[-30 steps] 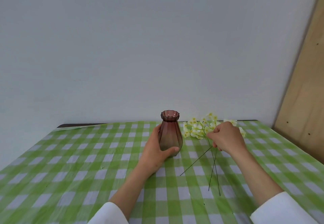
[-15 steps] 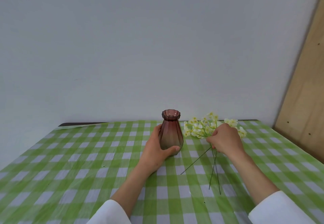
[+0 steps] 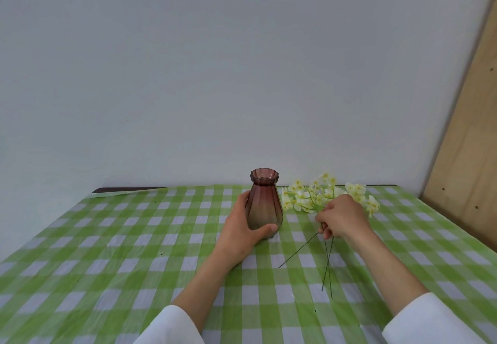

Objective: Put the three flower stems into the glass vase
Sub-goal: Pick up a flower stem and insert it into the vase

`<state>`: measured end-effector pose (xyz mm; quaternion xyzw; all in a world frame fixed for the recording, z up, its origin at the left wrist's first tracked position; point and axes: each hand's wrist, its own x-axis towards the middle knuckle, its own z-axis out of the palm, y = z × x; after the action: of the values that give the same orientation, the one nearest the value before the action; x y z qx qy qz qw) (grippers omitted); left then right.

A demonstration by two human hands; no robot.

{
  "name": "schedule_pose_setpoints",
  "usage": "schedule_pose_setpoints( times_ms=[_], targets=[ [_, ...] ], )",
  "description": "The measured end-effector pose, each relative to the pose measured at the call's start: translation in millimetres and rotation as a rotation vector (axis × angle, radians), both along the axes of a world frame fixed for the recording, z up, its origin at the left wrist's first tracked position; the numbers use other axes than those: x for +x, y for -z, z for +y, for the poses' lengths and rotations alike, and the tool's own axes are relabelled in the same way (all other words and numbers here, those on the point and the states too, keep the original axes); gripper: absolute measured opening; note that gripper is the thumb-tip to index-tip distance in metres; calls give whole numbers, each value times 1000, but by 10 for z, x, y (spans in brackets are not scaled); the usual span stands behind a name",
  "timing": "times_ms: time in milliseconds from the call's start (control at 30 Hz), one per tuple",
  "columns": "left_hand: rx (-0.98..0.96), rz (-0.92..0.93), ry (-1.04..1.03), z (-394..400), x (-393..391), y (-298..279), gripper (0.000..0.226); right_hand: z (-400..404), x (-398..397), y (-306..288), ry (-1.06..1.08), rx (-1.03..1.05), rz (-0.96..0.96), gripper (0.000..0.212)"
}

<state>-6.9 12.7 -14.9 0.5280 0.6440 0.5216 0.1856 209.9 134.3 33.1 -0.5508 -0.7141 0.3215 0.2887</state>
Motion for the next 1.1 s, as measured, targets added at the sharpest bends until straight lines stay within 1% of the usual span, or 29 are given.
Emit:
schedule_pose_setpoints(
  times_ms=[167, 433, 667, 800, 967, 1100],
  targets=[
    [2, -4, -1, -4, -2, -1, 97, 2, -11, -5, 5, -10, 122, 26],
    [6, -2, 0, -5, -4, -10, 96, -26, -63, -107, -1, 41, 406, 17],
    [9, -12, -1, 8, -8, 9, 93, -89, -131, -282, -39, 82, 623, 16],
    [16, -14, 9, 5, 0, 11, 90, -92, -202, -506, -59, 106, 684, 13],
    [18, -2, 0, -11, 4, -1, 90, -86, -362, -957, -77, 154, 786, 18],
    [19, -5, -1, -15, 10, -9, 91, -97, -538, -1323, -103, 230, 792, 18]
  ],
)
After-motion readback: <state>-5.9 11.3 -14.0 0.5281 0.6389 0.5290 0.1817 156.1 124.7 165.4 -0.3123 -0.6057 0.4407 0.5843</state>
